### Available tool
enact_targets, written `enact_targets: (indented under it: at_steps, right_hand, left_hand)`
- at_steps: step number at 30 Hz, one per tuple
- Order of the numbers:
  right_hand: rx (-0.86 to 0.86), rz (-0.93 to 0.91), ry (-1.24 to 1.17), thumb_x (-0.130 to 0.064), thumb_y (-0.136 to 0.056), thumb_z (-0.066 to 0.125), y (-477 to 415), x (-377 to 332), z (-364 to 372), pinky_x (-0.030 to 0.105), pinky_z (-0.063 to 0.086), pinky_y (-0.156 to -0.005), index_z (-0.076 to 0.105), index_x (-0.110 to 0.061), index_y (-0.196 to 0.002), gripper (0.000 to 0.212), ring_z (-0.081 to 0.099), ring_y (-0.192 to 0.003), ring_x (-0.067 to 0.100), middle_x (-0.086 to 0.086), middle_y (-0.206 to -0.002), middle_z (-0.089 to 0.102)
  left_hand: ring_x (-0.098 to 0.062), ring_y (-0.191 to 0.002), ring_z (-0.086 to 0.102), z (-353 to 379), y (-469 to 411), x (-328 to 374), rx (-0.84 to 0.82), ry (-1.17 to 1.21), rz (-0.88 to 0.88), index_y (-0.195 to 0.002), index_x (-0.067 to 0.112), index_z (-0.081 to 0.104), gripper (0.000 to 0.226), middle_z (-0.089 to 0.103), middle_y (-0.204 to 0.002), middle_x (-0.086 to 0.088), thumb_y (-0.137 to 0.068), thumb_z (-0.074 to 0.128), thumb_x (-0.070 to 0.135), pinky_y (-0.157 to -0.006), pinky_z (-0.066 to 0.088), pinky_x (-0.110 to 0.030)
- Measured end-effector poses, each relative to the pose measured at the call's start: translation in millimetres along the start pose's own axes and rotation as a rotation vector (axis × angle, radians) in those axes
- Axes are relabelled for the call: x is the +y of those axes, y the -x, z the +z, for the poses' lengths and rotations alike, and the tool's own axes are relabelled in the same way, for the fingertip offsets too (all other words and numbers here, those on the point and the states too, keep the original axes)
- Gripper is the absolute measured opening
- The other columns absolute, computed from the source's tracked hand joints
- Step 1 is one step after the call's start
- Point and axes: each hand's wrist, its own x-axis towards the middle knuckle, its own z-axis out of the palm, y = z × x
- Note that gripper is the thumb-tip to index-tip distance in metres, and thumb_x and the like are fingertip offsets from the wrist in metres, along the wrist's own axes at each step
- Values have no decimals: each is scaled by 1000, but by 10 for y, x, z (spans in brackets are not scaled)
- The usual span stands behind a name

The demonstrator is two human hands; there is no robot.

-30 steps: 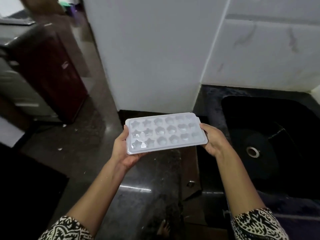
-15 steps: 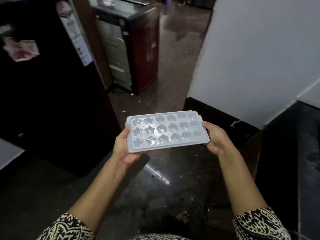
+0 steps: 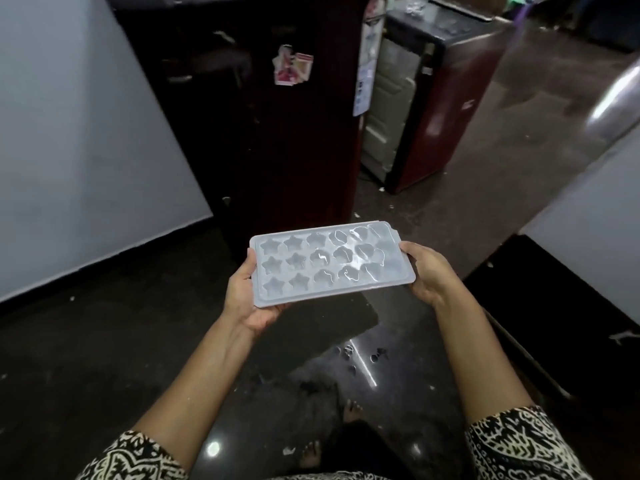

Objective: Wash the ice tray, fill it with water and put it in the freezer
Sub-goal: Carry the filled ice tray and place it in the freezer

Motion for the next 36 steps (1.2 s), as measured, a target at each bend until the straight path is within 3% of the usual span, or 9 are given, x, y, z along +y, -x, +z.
enact_targets:
  at_steps: [3,8,11,15,18,20,26,31,36]
  right_hand:
    - [-76,21,67,-10,-97,44,-165,-37,428,31,55,-59,62,-3,-92,20,68,-59,17,4,-67,72]
    - [-207,31,194,-10,-98,42,-452,-166,1040,28,53,-52,63,-4,-87,24,67,-58,17,6,-68,71]
    - [-251,7,313,-14,-96,43,-697,-237,1369,35,53,-67,66,-4,-91,25,67,-70,23,8,-77,71]
    - [-348,-62,521,-20,-94,43,-1049,-352,1807,36,52,-74,67,-11,-100,27,66,-88,24,6,-95,71]
    - [-341,-120,596,-24,-92,48,-1196,-413,1997,45,49,-92,65,-19,-105,22,61,-102,22,1,-106,67]
    - [-331,-193,644,-24,-93,49,-1272,-474,2189,42,46,-96,63,-19,-110,22,56,-108,18,-3,-108,63]
    - [-403,-491,670,-21,-93,55,-1331,-719,3020,21,35,-88,52,-16,-128,35,47,-110,7,-9,-119,52]
    - [-277,-566,666,-33,-84,67,-1422,-765,3571,30,48,-91,43,-16,-129,54,56,-109,16,-1,-119,54]
    - [-136,-567,644,-38,-79,73,-1408,-754,3895,39,47,-96,39,-12,-136,71,54,-115,24,4,-128,55]
  left_hand:
    - [-39,-110,64,-226,57,253,34,79,64,-125,10,59,54,66,-125,-19,-100,34,51,-82,54,-58]
    - [-37,-92,72,-445,71,608,92,155,165,-122,9,60,54,70,-114,-19,-102,31,50,-66,60,-52]
    - [-36,-92,72,-542,20,808,115,193,208,-124,9,59,55,70,-114,-19,-102,31,50,-62,60,-48]
    - [-34,-89,73,-673,-111,1071,164,250,283,-122,9,60,53,72,-109,-17,-102,33,49,-62,60,-47]
    - [-34,-88,73,-742,-159,1144,180,266,300,-118,9,62,53,73,-108,-17,-102,32,50,-65,61,-49]
    - [-35,-89,73,-809,-198,1197,195,281,313,-120,10,62,54,72,-110,-17,-101,32,50,-69,60,-52]
    - [-37,-93,72,-1003,-219,1350,217,365,355,-123,10,60,55,70,-116,-19,-100,33,52,-69,60,-52]
    - [-38,-93,72,-1135,-107,1502,237,394,378,-123,10,61,55,70,-116,-19,-101,32,51,-66,60,-51]
    - [-37,-87,73,-1283,67,1696,248,369,389,-116,10,63,52,73,-106,-19,-102,32,49,-63,60,-51]
